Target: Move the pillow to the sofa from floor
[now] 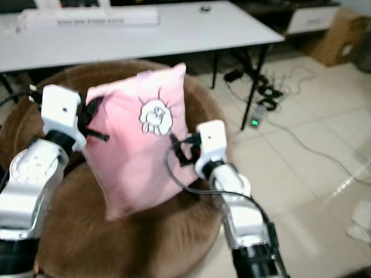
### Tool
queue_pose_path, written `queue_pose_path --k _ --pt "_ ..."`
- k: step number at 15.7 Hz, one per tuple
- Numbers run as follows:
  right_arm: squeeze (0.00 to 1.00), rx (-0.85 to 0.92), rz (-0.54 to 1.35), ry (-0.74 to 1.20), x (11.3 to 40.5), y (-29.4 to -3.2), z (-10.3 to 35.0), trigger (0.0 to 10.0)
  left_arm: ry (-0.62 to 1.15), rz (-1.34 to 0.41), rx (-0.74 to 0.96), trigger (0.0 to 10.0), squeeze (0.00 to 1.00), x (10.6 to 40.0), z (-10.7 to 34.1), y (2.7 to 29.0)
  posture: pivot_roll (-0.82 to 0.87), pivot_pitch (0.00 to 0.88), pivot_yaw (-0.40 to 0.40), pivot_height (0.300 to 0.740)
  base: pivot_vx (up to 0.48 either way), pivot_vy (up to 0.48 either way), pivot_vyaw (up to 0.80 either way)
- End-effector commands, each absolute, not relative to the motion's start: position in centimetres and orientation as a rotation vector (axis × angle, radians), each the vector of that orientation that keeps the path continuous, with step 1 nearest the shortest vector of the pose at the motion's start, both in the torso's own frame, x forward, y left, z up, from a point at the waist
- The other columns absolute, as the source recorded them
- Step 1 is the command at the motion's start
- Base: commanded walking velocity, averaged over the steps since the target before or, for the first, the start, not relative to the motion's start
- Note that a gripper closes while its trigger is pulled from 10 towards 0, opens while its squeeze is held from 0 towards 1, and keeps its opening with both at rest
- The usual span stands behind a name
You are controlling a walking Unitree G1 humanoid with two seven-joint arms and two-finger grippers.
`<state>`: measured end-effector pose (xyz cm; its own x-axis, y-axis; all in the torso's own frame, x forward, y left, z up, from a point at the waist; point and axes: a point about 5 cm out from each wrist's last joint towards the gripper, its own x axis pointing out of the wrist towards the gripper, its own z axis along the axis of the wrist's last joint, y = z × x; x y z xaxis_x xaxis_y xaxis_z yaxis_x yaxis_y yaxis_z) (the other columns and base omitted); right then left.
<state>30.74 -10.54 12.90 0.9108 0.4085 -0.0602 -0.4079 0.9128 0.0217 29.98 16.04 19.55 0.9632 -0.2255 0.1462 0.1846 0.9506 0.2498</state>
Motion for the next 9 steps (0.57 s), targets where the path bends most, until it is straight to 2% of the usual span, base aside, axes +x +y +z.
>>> queue_pose_path --k 1,9 --pt "0.0 0.011 0.396 0.076 30.6 -11.4 12.6 10.0 -0.233 -0.233 0.247 10.0 0.0 29.8 20.8 15.2 0.11 0.0 0.045 0.74 0.0 0.0 0.0" --pt "0.0 0.007 0.397 0.093 30.5 -11.8 12.3 10.0 -0.138 -0.311 0.277 10.0 0.0 29.8 19.2 15.1 0.11 0.0 0.04 0.74 0.0 0.0 0.0"
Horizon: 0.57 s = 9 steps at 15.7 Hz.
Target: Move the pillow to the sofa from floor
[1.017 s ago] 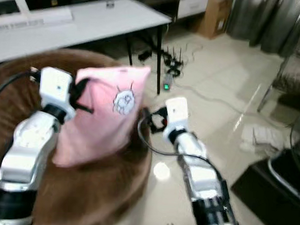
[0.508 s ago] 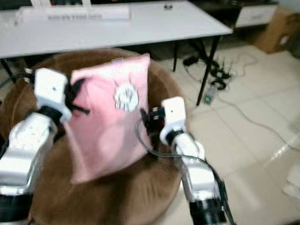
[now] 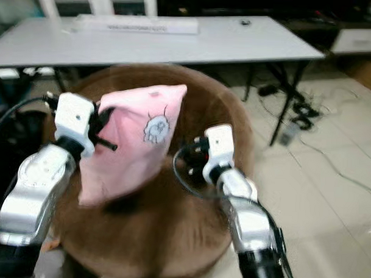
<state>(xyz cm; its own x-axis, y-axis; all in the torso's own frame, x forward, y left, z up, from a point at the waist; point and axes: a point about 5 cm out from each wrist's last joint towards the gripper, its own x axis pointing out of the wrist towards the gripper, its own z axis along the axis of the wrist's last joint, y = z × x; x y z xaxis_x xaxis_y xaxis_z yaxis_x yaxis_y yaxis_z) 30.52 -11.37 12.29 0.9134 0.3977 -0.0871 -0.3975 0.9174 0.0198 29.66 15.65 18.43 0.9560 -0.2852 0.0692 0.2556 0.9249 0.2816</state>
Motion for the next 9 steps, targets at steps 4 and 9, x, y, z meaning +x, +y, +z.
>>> queue_pose_path --k 4,9 --pt "0.0 0.001 0.404 0.095 30.4 -11.8 12.4 10.0 -0.113 -0.308 0.346 10.0 0.0 30.3 19.1 16.6 0.1 0.0 0.034 0.74 0.0 0.0 0.0" --pt "0.0 0.003 0.407 0.103 30.3 -11.8 12.3 10.0 -0.11 -0.231 0.287 10.0 0.0 30.6 18.9 16.5 0.1 0.0 0.031 0.74 0.0 0.0 0.0"
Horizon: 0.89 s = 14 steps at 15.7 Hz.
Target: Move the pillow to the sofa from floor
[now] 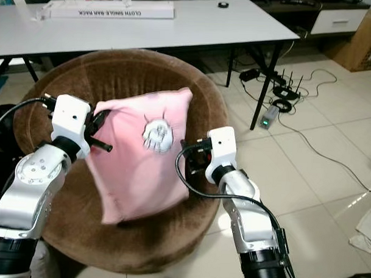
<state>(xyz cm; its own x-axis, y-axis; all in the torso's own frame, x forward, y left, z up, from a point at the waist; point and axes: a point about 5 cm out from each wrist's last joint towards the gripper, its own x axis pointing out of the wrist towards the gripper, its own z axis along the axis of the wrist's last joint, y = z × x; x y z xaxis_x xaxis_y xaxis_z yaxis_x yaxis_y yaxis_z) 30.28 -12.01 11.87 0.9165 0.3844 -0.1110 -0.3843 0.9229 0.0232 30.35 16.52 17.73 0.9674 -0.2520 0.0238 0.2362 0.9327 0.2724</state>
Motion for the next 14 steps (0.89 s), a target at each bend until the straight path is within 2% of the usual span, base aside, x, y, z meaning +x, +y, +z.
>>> queue_pose_path --k 1,4,7,10,12,14 --pt "0.0 0.003 0.406 0.104 30.3 -11.9 12.3 10.0 -0.107 -0.232 0.293 10.0 0.0 30.6 18.8 16.5 0.1 0.0 0.03 0.74 0.0 0.0 0.0" --pt "0.0 0.003 0.404 0.108 30.3 -11.8 12.2 10.0 -0.111 -0.239 0.282 10.0 0.0 30.7 18.6 16.5 0.1 0.0 0.027 0.74 0.0 0.0 0.0" --pt "0.0 -0.002 0.405 0.116 30.2 -11.8 12.0 10.0 -0.085 -0.263 0.358 10.0 0.0 31.1 17.7 16.7 0.1 0.0 0.026 0.74 0.0 0.0 0.0" --pt "0.0 -0.003 0.403 0.124 29.9 -12.0 11.9 10.0 -0.046 -0.078 0.401 10.0 0.0 32.7 17.3 19.3 0.09 0.0 0.03 0.74 0.0 0.0 0.0" --pt "0.0 -0.012 0.412 0.132 29.6 -12.0 11.8 10.0 -0.028 -0.141 0.33 10.0 0.0 33.6 17.2 19.3 0.08 0.0 0.024 0.74 0.0 0.0 0.0" --pt "0.0 -0.015 0.415 0.132 29.5 -12.1 11.8 10.0 -0.027 -0.234 0.345 10.0 0.0 34.1 17.3 18.7 0.07 0.0 0.021 0.74 0.0 0.0 0.0"
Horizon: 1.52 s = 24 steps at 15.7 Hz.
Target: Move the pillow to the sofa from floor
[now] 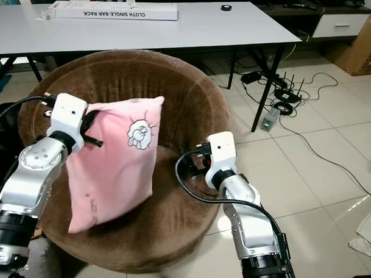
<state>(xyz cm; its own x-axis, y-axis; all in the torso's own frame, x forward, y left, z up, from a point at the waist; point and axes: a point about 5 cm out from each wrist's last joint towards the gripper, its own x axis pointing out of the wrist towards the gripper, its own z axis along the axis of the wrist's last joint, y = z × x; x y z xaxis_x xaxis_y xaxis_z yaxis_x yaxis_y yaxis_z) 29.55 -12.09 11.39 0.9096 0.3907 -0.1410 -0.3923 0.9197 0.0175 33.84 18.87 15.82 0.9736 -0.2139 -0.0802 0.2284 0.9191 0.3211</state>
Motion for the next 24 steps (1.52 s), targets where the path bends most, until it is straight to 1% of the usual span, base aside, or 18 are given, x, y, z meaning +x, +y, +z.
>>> queue_pose_path --k 1,2,5,7,8,10,11,12,13,14,17,18,19,22,24 --pt "0.0 -0.023 0.415 0.136 29.3 -12.3 11.9 10.0 0.0 -0.377 0.353 10.0 0.0 34.7 17.1 17.5 0.06 0.0 0.016 0.74 0.0 0.0 0.0" --pt "0.0 -0.031 0.416 0.141 29.0 -12.5 12.0 10.0 0.022 -0.454 0.326 10.0 0.0 35.1 17.0 16.9 0.05 0.0 0.013 0.74 0.0 0.0 0.0" --pt "0.0 -0.054 0.43 0.168 28.0 -12.8 11.9 10.0 0.039 -0.525 0.267 10.0 0.0 35.7 16.2 15.9 0.02 0.0 -0.003 0.74 0.0 0.0 0.0" --pt "0.0 -0.07 0.442 0.188 27.4 -13.0 11.8 10.0 0.046 -0.507 0.249 10.0 0.0 36.3 15.4 15.8 0.01 0.0 -0.016 0.74 0.0 0.0 0.0" --pt "0.0 -0.077 0.453 0.195 27.0 -13.0 12.0 10.0 0.078 -0.457 0.255 10.0 0.0 36.8 14.8 16.4 -0.01 0.0 -0.026 0.74 0.0 0.0 0.0" --pt "0.0 -0.082 0.458 0.195 26.7 -13.1 12.4 10.0 0.051 -0.475 0.224 10.0 0.0 37.3 15.5 15.9 -0.02 0.0 -0.027 0.74 0.0 0.0 0.0" --pt "0.0 -0.084 0.457 0.198 26.6 -13.3 12.5 10.0 0.007 -0.515 0.18 10.0 0.0 37.5 16.5 15.1 -0.03 0.0 -0.028 0.74 0.0 0.0 0.0" --pt "0.0 -0.088 0.454 0.2 26.6 -13.4 12.6 10.0 -0.068 -0.576 0.094 10.0 0.0 37.9 18.1 13.8 -0.03 0.0 -0.027 0.74 0.0 0.0 0.0" --pt "0.0 -0.092 0.453 0.202 26.6 -13.4 12.7 10.0 -0.105 -0.637 0.026 10.0 0.0 38.1 18.9 12.6 -0.04 0.0 -0.026 0.74 0.0 0.0 0.0" --pt "0.0 -0.094 0.453 0.203 26.5 -13.4 12.8 10.0 -0.103 -0.689 0.01 10.0 0.0 38.2 19.0 11.5 -0.04 0.0 -0.024 0.74 0.0 0.0 0.0" --pt "0.0 -0.096 0.451 0.203 26.6 -13.4 13.0 10.0 -0.089 -0.781 0.037 10.0 0.0 37.9 18.6 9.8 -0.05 0.0 -0.019 0.74 0.0 0.0 0.0" --pt "0.0 -0.096 0.449 0.202 26.6 -13.4 13.0 10.0 -0.079 -0.861 0.027 10.0 0.0 37.5 18.5 8.7 -0.05 0.0 -0.019 0.74 0.0 0.0 0.0" --pt "0.0 -0.096 0.448 0.202 26.6 -13.4 13.1 10.0 -0.071 -0.906 0.025 10.0 0.0 37.3 18.3 8.2 -0.05 0.0 -0.013 0.74 0.0 0.0 0.0" --pt "0.0 -0.095 0.444 0.201 26.6 -13.4 13.2 10.0 -0.057 -0.938 0.014 10.0 0.0 37.3 18.2 8.1 -0.05 0.0 -0.011 0.74 0.0 0.0 0.0" --pt "0.0 -0.065 0.481 0.19 26.4 -13.1 13.4 10.0 -0.042 -0.903 0.014 10.0 0.0 37.6 18.0 8.5 -0.05 0.0 -0.013 0.74 0.0 0.0 0.0"
